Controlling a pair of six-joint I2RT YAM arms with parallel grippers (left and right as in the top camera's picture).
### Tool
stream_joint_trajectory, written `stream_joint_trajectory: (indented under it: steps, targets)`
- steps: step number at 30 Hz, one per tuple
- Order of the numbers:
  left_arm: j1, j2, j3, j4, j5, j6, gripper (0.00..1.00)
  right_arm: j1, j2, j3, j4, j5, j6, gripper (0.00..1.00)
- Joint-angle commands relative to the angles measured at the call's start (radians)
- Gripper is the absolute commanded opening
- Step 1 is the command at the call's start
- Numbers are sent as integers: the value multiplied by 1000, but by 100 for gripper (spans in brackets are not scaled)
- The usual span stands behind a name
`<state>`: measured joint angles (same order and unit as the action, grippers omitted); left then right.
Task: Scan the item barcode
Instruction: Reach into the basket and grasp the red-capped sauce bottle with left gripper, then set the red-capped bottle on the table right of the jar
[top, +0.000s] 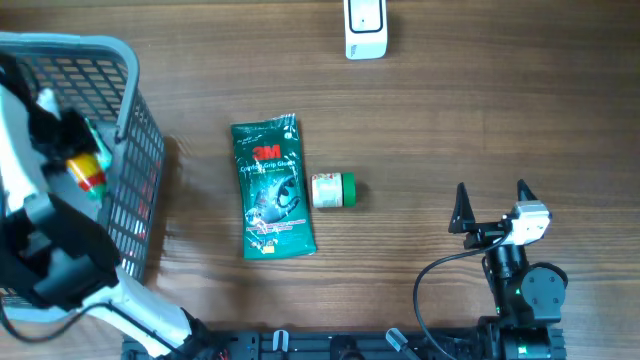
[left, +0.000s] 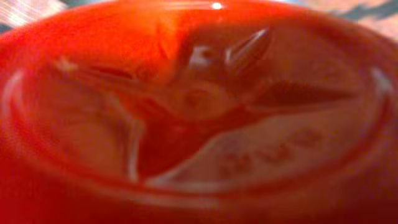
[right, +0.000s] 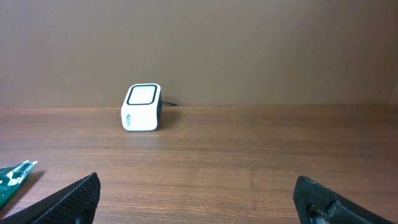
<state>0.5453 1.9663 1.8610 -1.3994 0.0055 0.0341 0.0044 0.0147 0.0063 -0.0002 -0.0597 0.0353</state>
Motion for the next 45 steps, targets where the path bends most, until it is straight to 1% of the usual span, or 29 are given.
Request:
stream_joint_trajectory:
  steps: [1, 3, 4, 6, 7, 9, 10, 11, 13, 14, 17, 18, 20, 23, 26, 29, 32, 37, 40, 43, 45]
  targets:
    - [2, -165, 137, -7, 48, -47, 54, 3, -5, -1, 2, -5, -9, 100]
    - [-3, -224, 175, -1, 97, -47, 54, 3, -5, -1, 2, -5, -9, 100]
    - [-12, -304, 207, 22, 180, -48, 53, 3, -5, -1, 2, -5, -9, 100]
    - [-31, -397, 211, 71, 309, -73, 52, 3, -5, -1, 2, -5, -9, 100]
    - [-51, -443, 211, 97, 397, -73, 52, 3, -5, -1, 2, -5, -9, 100]
    - [-125, -525, 211, 153, 542, -91, 52, 3, -5, -1, 2, -5, -9, 100]
    - [-162, -544, 210, 167, 556, -107, 51, 3, -5, -1, 2, -5, -9, 100]
    - [-229, -565, 210, 177, 559, -122, 51, 3, -5, -1, 2, -5, -9, 100]
    - [-362, -574, 210, 170, 559, -126, 51, 3, -5, -1, 2, -5, -9, 100]
    - [-454, -571, 202, 166, 559, -126, 50, 3, -5, -1, 2, -5, -9, 100]
    - [-648, -550, 154, 163, 549, -130, 49, 3, -5, -1, 2, -5, -9, 100]
    - [-712, -536, 133, 163, 531, -132, 49, 3, -5, -1, 2, -5, -9, 99]
    - [-825, -500, 93, 172, 476, -177, 49, 3, -5, -1, 2, -5, -9, 100]
    - [-972, -436, 25, 242, 415, -231, 49, 3, -5, -1, 2, -5, -9, 100]
    - [-1106, -331, -40, 363, 366, -297, 49, 3, -5, -1, 2, -5, -9, 100]
    - [-1185, -217, -58, 430, 283, -403, 49, 3, -5, -1, 2, -5, -9, 100]
    - [-1233, -103, -58, 496, 280, -476, 49, 3, -5, -1, 2, -5, -9, 100]
    - [-1273, 67, -58, 500, 235, -649, 49, 3, -5, -1, 2, -5, -9, 100]
    - [-1275, 139, -58, 463, 196, -699, 49, 3, -5, -1, 2, -5, -9, 100]
    - [-1275, 174, -61, 435, 163, -702, 49, 3, -5, -1, 2, -5, -9, 100]
    - [-1281, 180, -87, 435, 142, -732, 49, 3, -5, -1, 2, -5, -9, 100]
